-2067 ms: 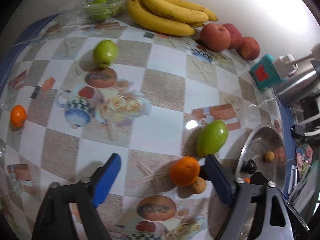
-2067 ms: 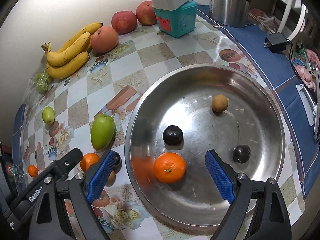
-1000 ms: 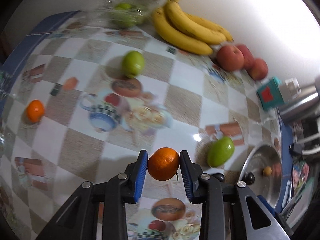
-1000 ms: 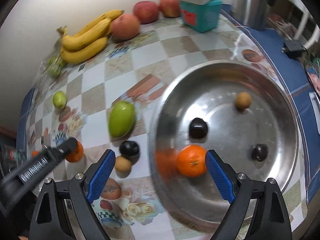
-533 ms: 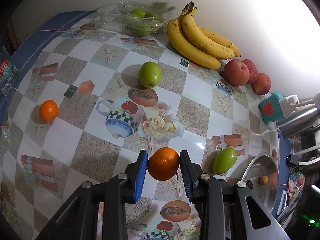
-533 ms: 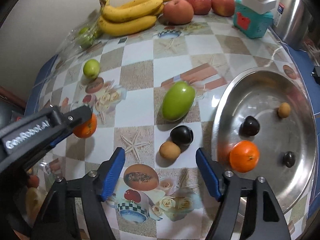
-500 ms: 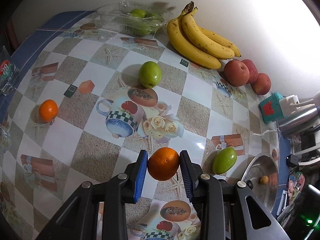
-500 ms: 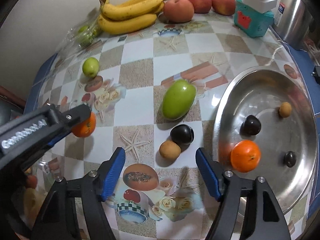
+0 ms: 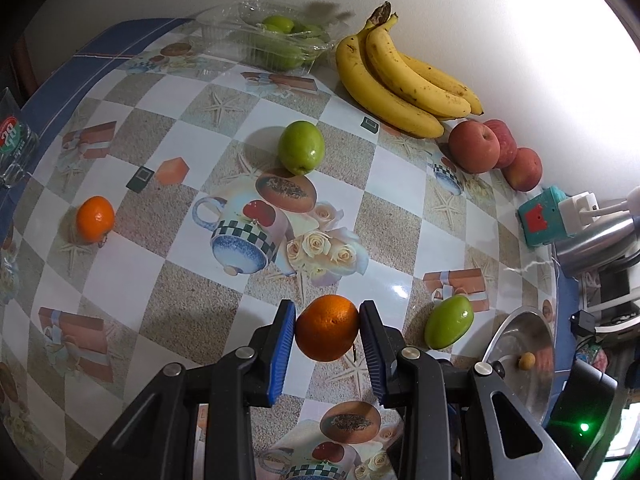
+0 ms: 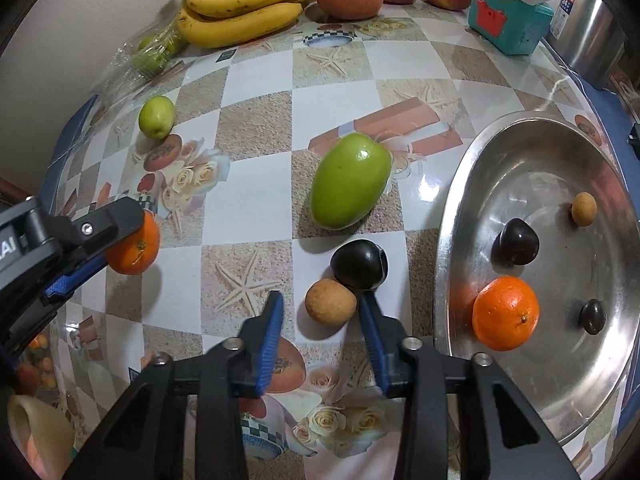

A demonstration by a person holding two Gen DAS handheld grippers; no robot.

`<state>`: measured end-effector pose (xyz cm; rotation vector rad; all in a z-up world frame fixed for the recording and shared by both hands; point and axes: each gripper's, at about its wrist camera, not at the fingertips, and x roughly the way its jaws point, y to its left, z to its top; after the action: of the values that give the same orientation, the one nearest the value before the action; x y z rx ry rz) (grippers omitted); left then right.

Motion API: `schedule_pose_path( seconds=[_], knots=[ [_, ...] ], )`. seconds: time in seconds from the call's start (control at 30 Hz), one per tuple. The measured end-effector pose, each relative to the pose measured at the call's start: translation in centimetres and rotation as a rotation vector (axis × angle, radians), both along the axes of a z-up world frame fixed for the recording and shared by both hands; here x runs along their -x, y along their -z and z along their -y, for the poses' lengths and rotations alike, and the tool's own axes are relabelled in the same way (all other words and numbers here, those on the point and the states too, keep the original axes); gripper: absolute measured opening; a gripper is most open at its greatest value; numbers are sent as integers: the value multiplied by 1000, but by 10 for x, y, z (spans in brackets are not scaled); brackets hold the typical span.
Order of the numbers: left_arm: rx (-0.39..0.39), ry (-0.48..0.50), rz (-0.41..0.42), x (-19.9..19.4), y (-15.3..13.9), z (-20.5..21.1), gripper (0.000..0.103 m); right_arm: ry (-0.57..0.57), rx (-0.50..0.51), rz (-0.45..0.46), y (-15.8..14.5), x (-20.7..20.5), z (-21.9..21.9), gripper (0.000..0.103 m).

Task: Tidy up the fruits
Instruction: 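Grasp the brown kiwi with the right gripper while the left holds the tangerine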

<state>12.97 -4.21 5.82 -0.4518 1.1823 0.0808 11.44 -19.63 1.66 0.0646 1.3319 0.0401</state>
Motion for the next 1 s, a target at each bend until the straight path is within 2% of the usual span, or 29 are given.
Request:
schedule_pose_path(
  seconds=[0.2, 0.47, 1.0],
  knots=[
    [-2, -1, 1, 0, 0, 0, 35, 22, 8, 3, 1, 0, 5, 27],
    [-7, -4, 3, 0, 0, -1, 35, 32, -19, 1, -1, 1, 7, 27],
    [-36, -22, 51, 5, -18, -5, 35, 54, -83, 94, -45, 8, 18, 27]
  ],
)
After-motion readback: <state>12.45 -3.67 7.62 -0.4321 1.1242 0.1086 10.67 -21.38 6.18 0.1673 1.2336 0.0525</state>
